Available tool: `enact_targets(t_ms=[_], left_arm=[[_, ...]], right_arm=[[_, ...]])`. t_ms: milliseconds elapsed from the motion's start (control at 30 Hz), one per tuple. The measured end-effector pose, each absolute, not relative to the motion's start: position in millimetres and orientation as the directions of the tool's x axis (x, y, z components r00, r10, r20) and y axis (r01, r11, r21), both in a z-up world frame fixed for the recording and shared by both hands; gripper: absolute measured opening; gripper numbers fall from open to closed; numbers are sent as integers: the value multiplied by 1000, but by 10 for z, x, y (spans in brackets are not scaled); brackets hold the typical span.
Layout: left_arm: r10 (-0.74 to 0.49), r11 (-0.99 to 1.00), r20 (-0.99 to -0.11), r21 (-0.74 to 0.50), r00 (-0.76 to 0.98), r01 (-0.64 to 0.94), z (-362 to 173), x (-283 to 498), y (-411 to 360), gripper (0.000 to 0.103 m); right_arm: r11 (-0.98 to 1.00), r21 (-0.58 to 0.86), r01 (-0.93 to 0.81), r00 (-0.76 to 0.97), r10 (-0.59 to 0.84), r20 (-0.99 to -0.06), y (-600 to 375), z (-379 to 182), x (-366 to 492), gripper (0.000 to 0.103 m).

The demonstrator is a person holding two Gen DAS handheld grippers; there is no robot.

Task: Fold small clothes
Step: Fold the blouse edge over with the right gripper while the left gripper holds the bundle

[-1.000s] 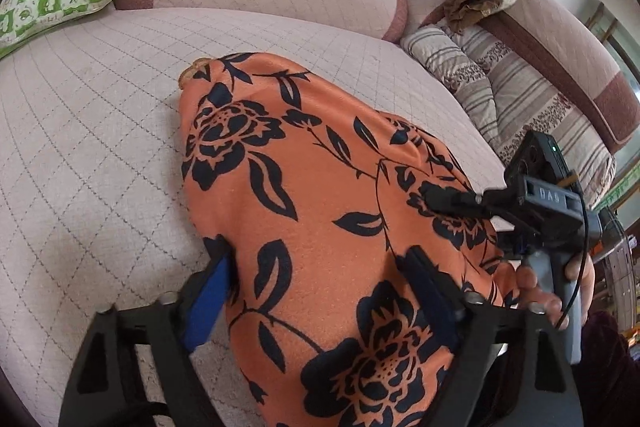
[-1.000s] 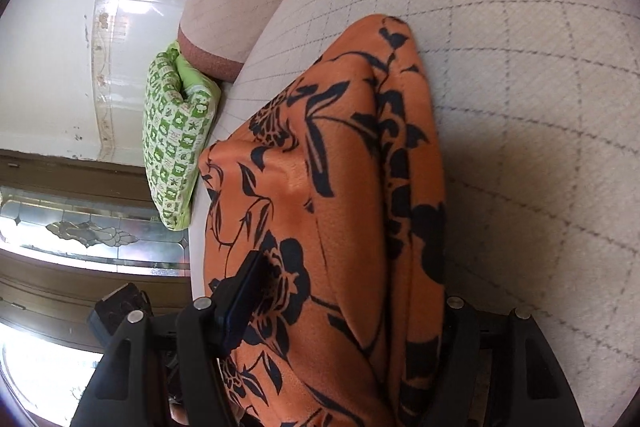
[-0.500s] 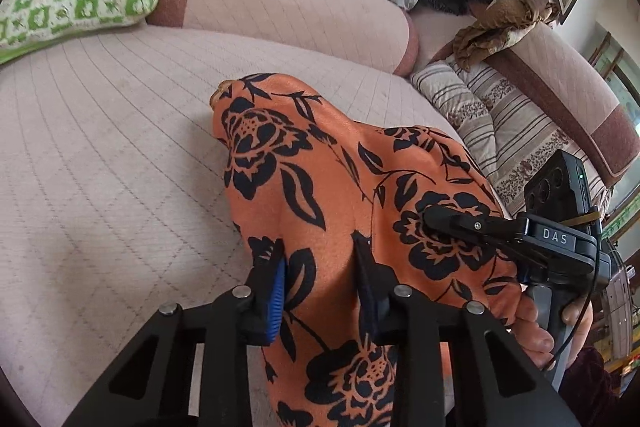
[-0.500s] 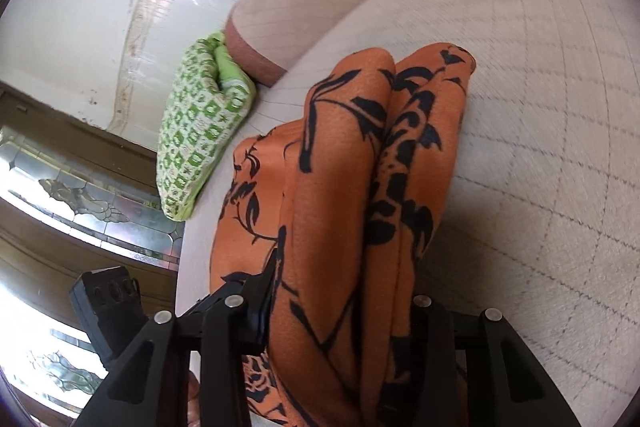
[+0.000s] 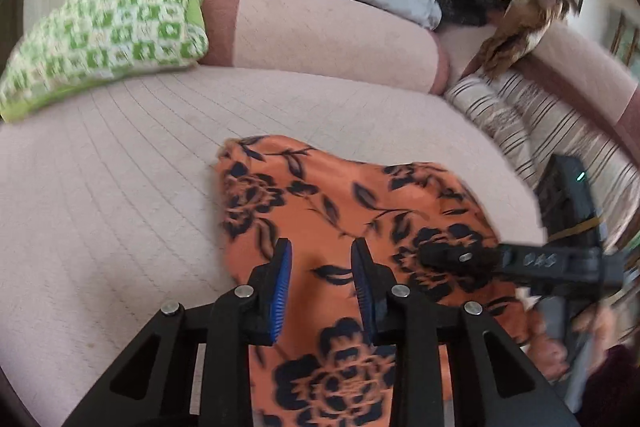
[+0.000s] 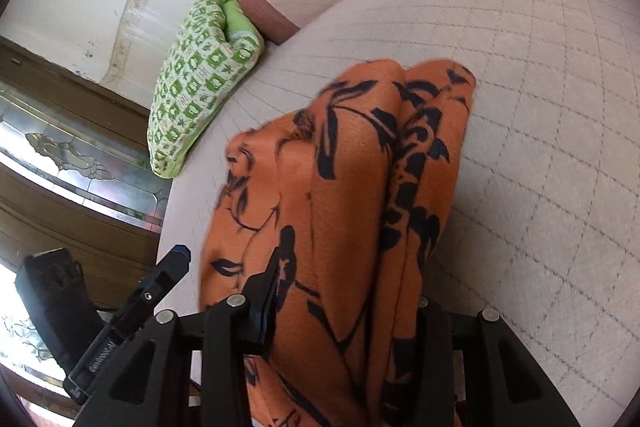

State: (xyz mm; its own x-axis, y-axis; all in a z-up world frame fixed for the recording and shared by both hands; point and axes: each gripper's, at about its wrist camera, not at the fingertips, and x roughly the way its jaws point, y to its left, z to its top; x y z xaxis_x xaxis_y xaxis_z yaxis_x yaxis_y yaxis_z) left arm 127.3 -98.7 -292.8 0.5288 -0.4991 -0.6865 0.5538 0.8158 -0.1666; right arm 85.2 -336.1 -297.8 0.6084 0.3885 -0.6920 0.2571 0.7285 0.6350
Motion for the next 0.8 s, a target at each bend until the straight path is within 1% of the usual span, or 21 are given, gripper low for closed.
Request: enact_targets(t_ms=[67, 100, 133, 200, 267, 367, 433, 500, 667, 767, 800], left_arm=[[-462, 827, -695, -112, 552, 551, -2939, 1226, -993, 40], [-457, 828, -696, -107, 554, 550, -2942, 1218, -996, 48], [-456, 829, -695, -105, 556, 549, -2948, 1221, -991, 54], [-437, 838, -694, -84, 572, 539, -2946, 1230, -973, 58], [-420, 845, -698, -67, 581, 530, -2951, 1238, -951, 61], [-408, 858, -704, -77, 582, 507, -2956, 1271, -900, 63], [-402, 868, -706, -90, 583, 489, -2955, 1288, -842, 68], [-395, 875, -702, -91, 592, 476, -2943, 1270, -820, 71], [-384, 884, -710, -97, 590, 458, -2970, 1259, -799, 72], [-380, 883, -722, -96, 578, 460, -3013, 1251, -819, 75], [-379, 882, -727, -95, 573, 462, -3032, 1250, -822, 78]], right_arm=[[705, 650, 285, 601, 397, -694, -3427, -3030, 822, 47], [693, 655, 302, 597, 398, -697, -3456, -3060, 804, 49], [684, 658, 314, 594, 399, -699, -3478, -3082, 795, 50], [686, 657, 314, 592, 400, -700, -3483, -3085, 795, 50], [695, 649, 310, 588, 396, -705, -3462, -3079, 839, 52], [689, 653, 314, 581, 404, -706, -3463, -3116, 889, 54], [681, 659, 320, 578, 411, -705, -3477, -3147, 911, 56], [673, 664, 326, 575, 416, -704, -3483, -3181, 933, 57], [660, 675, 330, 578, 424, -697, -3498, -3227, 900, 58], [647, 685, 334, 579, 432, -691, -3517, -3240, 833, 58], [647, 686, 334, 580, 433, -690, -3518, -3237, 818, 58]])
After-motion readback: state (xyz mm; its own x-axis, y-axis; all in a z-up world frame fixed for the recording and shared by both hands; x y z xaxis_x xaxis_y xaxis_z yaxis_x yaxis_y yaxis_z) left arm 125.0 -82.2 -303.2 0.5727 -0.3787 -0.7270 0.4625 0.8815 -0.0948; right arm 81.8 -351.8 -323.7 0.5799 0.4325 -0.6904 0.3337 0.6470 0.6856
